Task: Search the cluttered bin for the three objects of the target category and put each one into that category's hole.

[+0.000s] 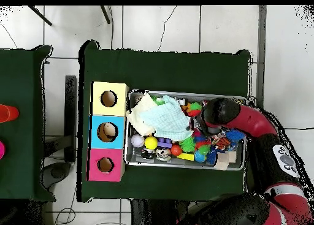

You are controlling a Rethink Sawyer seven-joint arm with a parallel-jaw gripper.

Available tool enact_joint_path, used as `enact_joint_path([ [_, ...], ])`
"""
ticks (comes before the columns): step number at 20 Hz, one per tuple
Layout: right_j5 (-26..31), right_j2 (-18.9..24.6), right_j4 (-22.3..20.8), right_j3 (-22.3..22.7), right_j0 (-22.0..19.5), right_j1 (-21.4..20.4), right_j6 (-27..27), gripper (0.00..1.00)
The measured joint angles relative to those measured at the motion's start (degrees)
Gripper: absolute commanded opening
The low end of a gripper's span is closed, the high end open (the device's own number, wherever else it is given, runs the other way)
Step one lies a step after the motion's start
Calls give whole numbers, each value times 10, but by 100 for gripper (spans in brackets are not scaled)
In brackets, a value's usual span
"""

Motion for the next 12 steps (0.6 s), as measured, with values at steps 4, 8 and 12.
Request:
enact_joint_path([
  [4, 0, 1, 0, -1, 0, -2, 0, 100],
  [8, 0, 1, -1, 0, 0, -7, 0, 100],
  [12, 0, 1, -1, 3, 0, -17, 0, 100],
])
